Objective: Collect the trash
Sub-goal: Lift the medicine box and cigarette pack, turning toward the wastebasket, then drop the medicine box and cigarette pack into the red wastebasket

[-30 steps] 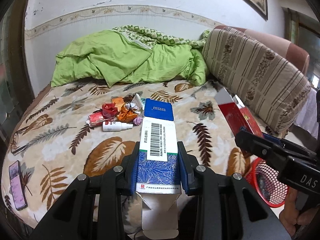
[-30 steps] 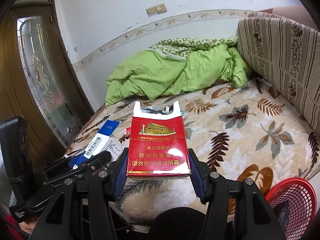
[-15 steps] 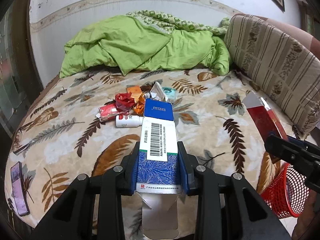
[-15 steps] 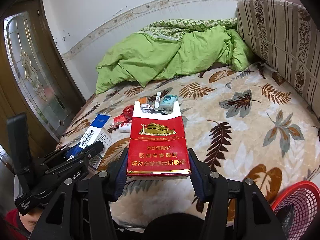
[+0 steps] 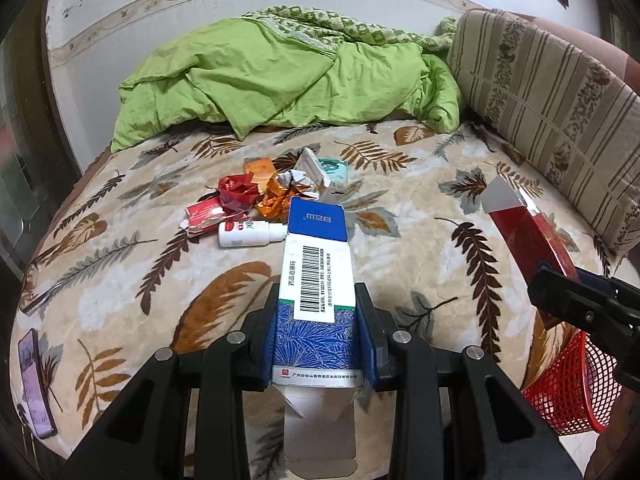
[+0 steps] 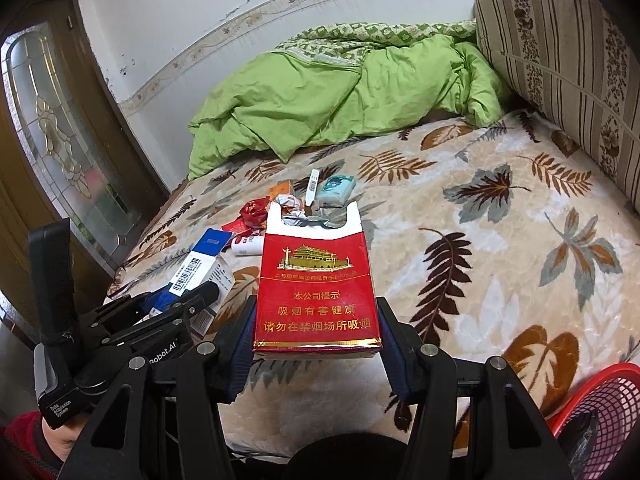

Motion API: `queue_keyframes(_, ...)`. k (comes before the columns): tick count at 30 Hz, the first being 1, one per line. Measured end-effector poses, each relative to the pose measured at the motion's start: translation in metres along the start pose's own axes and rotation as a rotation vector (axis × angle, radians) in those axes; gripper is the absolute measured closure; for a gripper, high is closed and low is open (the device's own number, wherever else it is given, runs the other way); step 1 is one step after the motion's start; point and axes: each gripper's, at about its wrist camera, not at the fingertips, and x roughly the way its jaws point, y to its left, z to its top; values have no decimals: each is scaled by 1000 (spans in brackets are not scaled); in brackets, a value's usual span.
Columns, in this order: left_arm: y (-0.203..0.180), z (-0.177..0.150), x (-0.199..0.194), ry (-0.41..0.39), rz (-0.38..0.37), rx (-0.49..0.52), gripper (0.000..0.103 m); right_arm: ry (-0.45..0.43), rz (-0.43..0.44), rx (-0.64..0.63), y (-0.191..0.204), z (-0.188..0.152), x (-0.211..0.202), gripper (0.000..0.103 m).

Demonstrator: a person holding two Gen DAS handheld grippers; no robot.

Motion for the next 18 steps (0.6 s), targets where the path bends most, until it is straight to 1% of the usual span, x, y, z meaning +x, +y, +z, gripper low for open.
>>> queue_keyframes(9,-31,5,-9,-4,-17,58,71,-15,14,52,-21,-2,-11,44)
queue_keyframes(13,-46,6,-13,-6,-37,88,71,-28,12,83,-35,-6,-22,44)
queue_keyframes(18,-75,9,-19,-11,-67,140,71,-52,-10,131,-57,-13,-43,44)
